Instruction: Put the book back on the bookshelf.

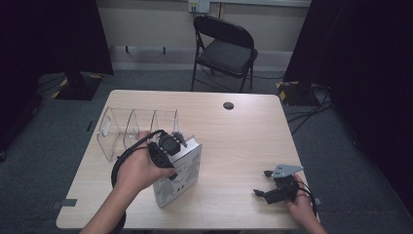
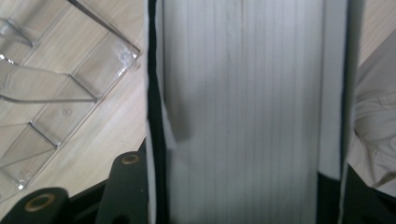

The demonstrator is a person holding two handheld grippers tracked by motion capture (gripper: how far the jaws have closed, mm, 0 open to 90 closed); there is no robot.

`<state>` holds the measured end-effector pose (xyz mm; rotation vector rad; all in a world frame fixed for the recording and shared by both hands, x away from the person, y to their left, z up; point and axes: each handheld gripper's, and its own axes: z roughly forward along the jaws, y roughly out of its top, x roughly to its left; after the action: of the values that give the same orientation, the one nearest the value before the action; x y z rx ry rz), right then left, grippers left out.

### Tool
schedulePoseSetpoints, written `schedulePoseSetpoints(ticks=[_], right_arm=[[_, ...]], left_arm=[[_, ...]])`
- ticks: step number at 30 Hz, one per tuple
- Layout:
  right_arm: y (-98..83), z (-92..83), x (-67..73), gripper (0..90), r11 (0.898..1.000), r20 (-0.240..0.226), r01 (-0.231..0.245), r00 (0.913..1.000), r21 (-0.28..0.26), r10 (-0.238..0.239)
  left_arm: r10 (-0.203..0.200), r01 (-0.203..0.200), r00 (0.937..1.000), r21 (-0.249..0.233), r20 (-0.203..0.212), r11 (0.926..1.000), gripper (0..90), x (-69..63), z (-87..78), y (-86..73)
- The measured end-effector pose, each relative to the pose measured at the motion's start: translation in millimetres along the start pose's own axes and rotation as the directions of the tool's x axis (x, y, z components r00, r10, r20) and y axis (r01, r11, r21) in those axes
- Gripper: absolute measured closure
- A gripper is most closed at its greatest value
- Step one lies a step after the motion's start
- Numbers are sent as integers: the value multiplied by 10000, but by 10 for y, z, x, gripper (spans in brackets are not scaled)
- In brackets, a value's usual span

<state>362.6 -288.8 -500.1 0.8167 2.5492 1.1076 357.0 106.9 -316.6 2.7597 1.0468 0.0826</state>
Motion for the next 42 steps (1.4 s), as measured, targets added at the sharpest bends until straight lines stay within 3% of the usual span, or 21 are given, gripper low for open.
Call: schedulePoseSetpoints(ticks=[6, 14, 20, 26, 28, 30, 31, 34, 42], right_arm=[[-1, 0, 1, 122, 10000, -2, -9, 10000, -2, 9], [-1, 0, 1, 122, 10000, 2, -6, 10000, -3, 6], [-1, -1, 2, 122, 10000, 7, -10, 10000, -3, 10], [-1, -1, 1, 122, 10000, 7, -7, 10000, -1, 7], [-1, -1, 1, 122, 10000, 4, -6, 10000, -4, 6], [0, -1, 1, 122, 10000, 5, -9, 10000, -4, 9], [0, -1, 1, 122, 10000, 6, -7, 10000, -4, 7], [0, -1, 1, 122, 10000, 9, -8, 10000, -3, 8], [0, -2, 0, 122, 10000, -13, -5, 10000, 11, 5]], left_arm=[[-67, 67, 9999, 49, 91, 10000, 511, 23, 14, 3], [-88, 88, 9999, 23, 82, 10000, 479, 27, 65, 150], [-308, 306, 9995, 637, 25, 9975, 508, 16, 80, 200], [-792, 792, 9969, 628, -31, 9949, 525, 1, 65, 198], [-661, 661, 9978, 746, -24, 9950, 526, 6, 54, 195], [-1014, 1009, 9948, 598, 45, 9931, 527, -3, 52, 181], [-944, 933, 9955, 703, 126, 9932, 527, 11, 35, 174], [-1204, 1190, 9925, 602, 212, 9911, 527, 8, -6, 135], [-1277, 1261, 9916, 681, 196, 9897, 527, 53, -171, 29]])
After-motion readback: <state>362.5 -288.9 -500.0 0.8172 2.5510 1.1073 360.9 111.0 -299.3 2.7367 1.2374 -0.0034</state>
